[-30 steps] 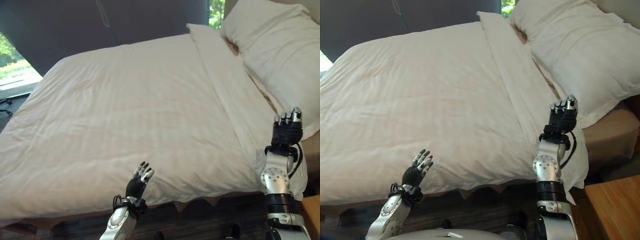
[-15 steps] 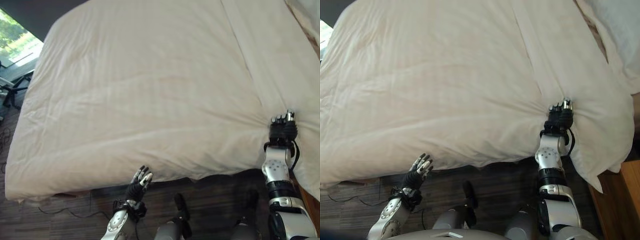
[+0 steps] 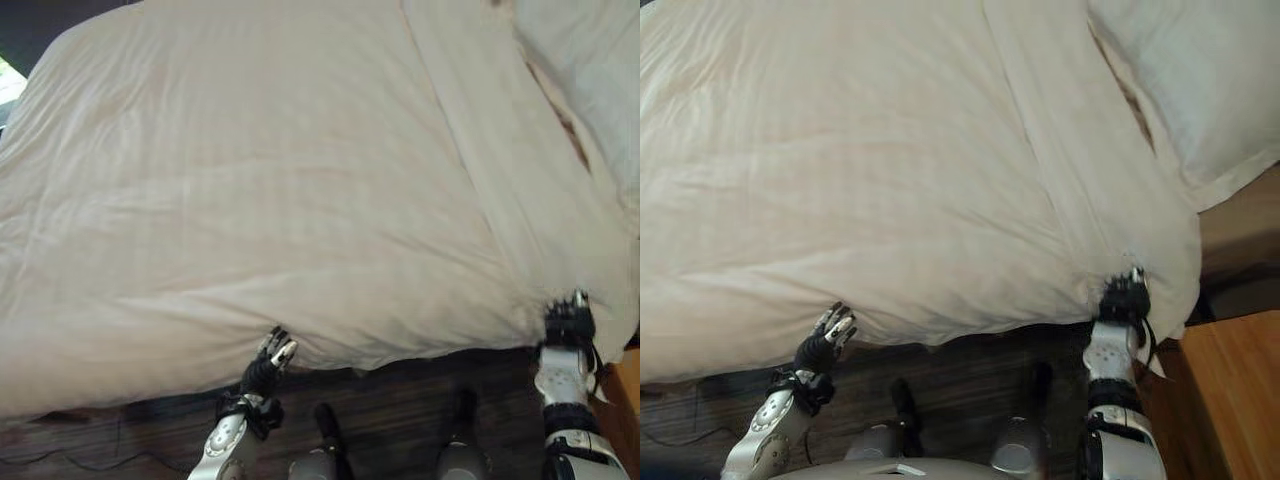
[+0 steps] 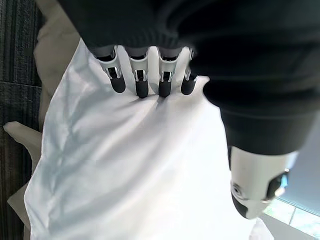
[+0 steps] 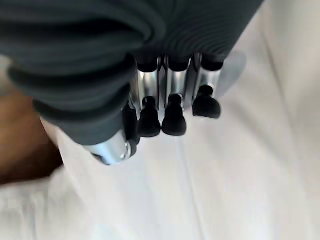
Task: Making the bed.
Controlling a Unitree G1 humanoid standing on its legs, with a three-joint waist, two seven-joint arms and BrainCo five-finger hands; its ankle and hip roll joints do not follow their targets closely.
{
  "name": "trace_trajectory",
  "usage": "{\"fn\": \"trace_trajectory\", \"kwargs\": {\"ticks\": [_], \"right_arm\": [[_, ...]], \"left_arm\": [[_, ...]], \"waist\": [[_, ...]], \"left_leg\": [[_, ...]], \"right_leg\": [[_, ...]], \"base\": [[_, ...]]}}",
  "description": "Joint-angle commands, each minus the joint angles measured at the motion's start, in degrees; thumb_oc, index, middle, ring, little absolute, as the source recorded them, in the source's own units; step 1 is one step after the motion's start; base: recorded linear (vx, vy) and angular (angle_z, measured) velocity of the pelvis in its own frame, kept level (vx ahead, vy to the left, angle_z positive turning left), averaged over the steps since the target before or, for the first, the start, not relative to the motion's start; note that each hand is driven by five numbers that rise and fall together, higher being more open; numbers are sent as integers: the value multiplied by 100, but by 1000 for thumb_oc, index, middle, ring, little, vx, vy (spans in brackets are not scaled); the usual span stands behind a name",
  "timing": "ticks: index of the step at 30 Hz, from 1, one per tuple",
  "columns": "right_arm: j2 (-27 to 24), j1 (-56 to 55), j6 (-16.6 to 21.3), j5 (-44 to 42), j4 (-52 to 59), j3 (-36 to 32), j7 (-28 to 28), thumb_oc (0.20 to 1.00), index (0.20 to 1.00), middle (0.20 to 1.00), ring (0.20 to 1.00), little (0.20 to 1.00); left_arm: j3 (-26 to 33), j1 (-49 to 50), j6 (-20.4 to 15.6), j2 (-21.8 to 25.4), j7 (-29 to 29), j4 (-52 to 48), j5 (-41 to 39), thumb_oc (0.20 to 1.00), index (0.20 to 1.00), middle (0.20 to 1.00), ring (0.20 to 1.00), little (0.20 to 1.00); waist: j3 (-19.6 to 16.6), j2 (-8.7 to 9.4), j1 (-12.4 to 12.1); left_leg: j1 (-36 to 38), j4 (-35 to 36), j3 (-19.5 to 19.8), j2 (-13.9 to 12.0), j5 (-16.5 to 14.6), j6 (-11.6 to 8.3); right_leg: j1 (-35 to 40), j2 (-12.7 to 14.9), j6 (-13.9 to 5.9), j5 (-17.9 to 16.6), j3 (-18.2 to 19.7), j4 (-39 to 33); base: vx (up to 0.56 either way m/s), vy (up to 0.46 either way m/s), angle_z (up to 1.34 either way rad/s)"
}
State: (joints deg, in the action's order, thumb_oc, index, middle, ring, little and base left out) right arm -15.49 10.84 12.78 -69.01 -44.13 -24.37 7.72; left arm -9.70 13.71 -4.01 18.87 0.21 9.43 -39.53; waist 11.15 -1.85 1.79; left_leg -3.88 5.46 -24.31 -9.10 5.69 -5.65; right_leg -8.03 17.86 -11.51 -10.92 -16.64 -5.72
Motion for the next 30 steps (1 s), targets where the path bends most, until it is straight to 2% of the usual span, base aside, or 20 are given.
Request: {"fn": "trace_trajectory", "kwargs": {"ticks": [1, 3, 4, 5, 7, 8, 11, 14, 19, 24, 28, 30], "right_arm": [[-560, -545, -66, 607, -287, -291, 71, 200, 200, 200, 200, 200], [-918, -736, -236, 1464, -531, -126, 244, 200, 200, 200, 200, 200], [-1023, -802, -367, 1898, -555, 11, 279, 570, 570, 570, 570, 570], [-1209, -885, -509, 2490, -514, 174, 272, 1000, 1000, 1000, 1000, 1000], [-1317, -973, -594, 3210, -197, 478, 420, 1000, 1000, 1000, 1000, 1000], [-1214, -1054, -598, 3463, 443, 696, 455, 1000, 1000, 1000, 1000, 1000], [-1018, -1106, -649, 3670, 1084, 967, 433, 1000, 1000, 1000, 1000, 1000], [-792, -1186, -701, 4224, 1929, 1393, 417, 1000, 1000, 1000, 1000, 1000], [-687, -1188, -695, 4765, 2560, 1836, 272, 1000, 1000, 1000, 1000, 1000], [-572, -1215, -608, 4821, 2841, 2096, 51, 1000, 1000, 1000, 1000, 1000], [-273, -1207, -592, 4089, 2915, 2452, -440, 1000, 1000, 1000, 1000, 1000], [-228, -1220, -696, 4062, 2951, 2681, -619, 1000, 1000, 1000, 1000, 1000]], "left_arm": [[36, -279, -92, -196, -165, -502, 294, 1000, 1000, 1000, 1000, 1000], [-16, -223, -81, -99, -206, -550, 408, 1000, 1000, 1000, 1000, 1000], [-38, -162, -82, -87, -245, -600, 456, 1000, 1000, 1000, 1000, 1000], [-56, -119, -84, -20, -297, -661, 489, 1000, 1000, 1000, 1000, 1000], [-87, 10, -83, 30, -300, -736, 457, 1000, 1000, 1000, 1000, 1000], [-84, 122, -60, 48, -250, -773, 457, 1000, 1000, 1000, 1000, 1000], [-73, 246, 35, 17, -227, -837, 386, 1000, 1000, 1000, 1000, 1000], [-77, 399, 126, 21, -236, -1014, 364, 1000, 1000, 1000, 1000, 1000], [-4, 633, 152, 270, -378, -1692, 565, 1000, 1000, 1000, 1000, 1000], [301, 744, -20, 367, -370, -2127, 1047, 1000, 1000, 1000, 1000, 1000], [559, 745, -138, 393, -295, -2198, 1573, 1000, 1000, 1000, 1000, 1000], [654, 703, -198, 389, -242, -2079, 1861, 1000, 1000, 1000, 1000, 1000]], "waist": [[-299, 0, 275], [-369, 113, 255], [-390, 147, 246], [-417, 197, 239], [-481, 264, 210], [-553, 302, 188], [-613, 335, 167], [-682, 373, 124], [-721, 361, 7], [-750, 382, -106], [-759, 415, -209], [-779, 432, -254]], "left_leg": [[493, -46, 90, -89, -950, 67], [635, -46, 92, -118, -982, 69], [719, -46, 97, -122, -996, 77], [770, -46, 98, -134, -1003, 71], [852, -46, 121, -155, -1007, 82], [937, -46, 131, -157, -1028, 95], [989, -46, 160, -146, -1034, 109], [1010, -46, 230, -133, -1011, 135], [1075, -46, 322, -117, -1045, 166], [1086, -46, 372, -69, -1033, 194], [1132, -46, 411, -46, -1040, 201], [1157, -46, 434, -29, -1047, 196]], "right_leg": [[239, -317, 248, 759, -313, 72], [392, -348, 262, 776, -345, 72], [482, -365, 267, 785, -352, 72], [529, -374, 264, 786, -363, 72], [641, -401, 271, 798, -376, 72], [738, -410, 278, 810, -381, 72], [802, -410, 291, 817, -386, 72], [867, -416, 324, 824, -408, 72], [1005, -415, 339, 870, -428, 72], [1044, -393, 365, 852, -459, 72], [1124, -355, 378, 838, -499, 72], [1160, -341, 386, 830, -514, 72]], "base": [[34, -5, -6], [-9, 8, -4], [0, 0, 0], [0, 0, 0], [8, 13, -3], [0, 0, 0], [3, 19, -5], [-4, 5, 4], [-15, 10, 10], [-10, 6, 7], [-20, 4, 6], [-3, 5, 8]]}}
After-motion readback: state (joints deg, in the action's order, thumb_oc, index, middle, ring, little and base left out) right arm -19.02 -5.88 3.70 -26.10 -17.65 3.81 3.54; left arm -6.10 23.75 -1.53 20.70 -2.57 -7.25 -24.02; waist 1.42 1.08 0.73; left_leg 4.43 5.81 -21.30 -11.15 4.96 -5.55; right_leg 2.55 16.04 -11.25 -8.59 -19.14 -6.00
